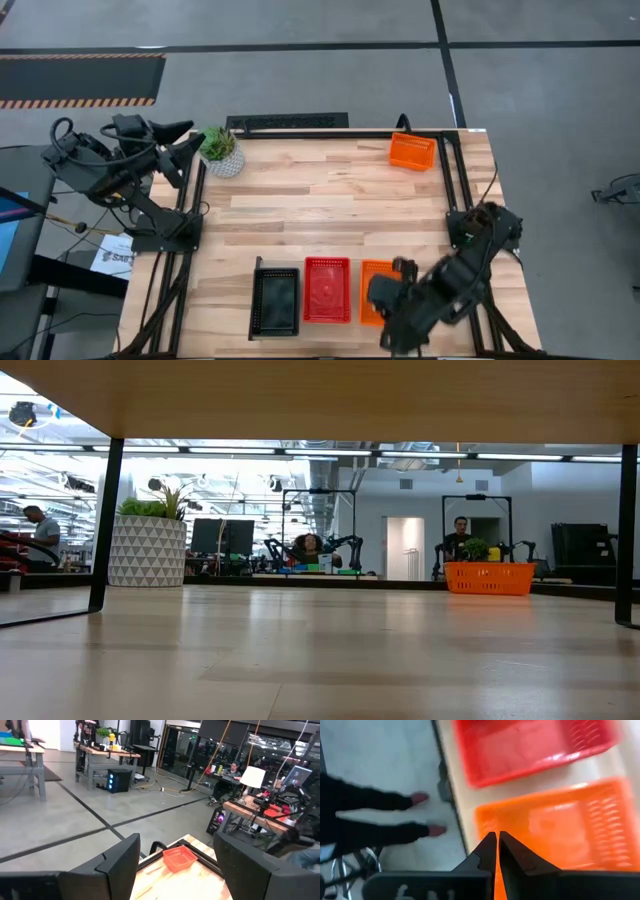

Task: Stack baskets on shelf by color
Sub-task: Stack the orange bin on the top of the orange bins on the shelf

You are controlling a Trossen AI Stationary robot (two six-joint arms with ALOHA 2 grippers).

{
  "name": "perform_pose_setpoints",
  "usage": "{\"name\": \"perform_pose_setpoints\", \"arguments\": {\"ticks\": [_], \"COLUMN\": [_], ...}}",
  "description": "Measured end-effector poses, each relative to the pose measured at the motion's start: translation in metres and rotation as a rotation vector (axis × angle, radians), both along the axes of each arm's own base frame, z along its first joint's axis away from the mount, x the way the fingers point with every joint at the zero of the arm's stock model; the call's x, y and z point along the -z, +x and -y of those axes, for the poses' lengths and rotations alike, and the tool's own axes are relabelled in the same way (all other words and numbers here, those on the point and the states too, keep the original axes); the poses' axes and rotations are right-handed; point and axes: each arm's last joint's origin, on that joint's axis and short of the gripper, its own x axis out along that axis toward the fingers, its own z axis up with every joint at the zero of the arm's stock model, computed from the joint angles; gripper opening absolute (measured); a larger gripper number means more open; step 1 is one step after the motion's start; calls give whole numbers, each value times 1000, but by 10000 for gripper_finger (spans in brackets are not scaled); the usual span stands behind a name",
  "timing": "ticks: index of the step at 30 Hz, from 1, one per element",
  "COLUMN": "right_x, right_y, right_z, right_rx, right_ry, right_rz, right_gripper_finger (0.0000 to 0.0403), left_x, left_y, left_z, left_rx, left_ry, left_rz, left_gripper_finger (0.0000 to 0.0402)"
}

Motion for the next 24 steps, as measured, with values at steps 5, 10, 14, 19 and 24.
{"name": "perform_pose_setpoints", "arguments": {"ticks": [5, 10, 14, 19, 24], "right_x": [-22, -47, -51, -41, -5], "right_y": [1, 5, 18, 36, 38], "right_z": [49, 112, 163, 217, 257], "right_rx": [122, 370, 516, 574, 722], "right_ry": [-83, -188, -238, -343, -343], "right_rz": [85, 230, 227, 149, -18], "right_gripper_finger": [31, 35, 66, 135, 200], "left_x": [0, 0, 0, 0, 0], "left_y": [0, 0, 1, 1, 1], "left_z": [1, 1, 1, 1, 1], "left_rx": [21, 21, 21, 22, 32], "left_ry": [-7, -9, -13, -13, -22], "left_rz": [-3, -2, 1, 1, 3], "left_gripper_finger": [242, 242, 242, 242, 242]}}
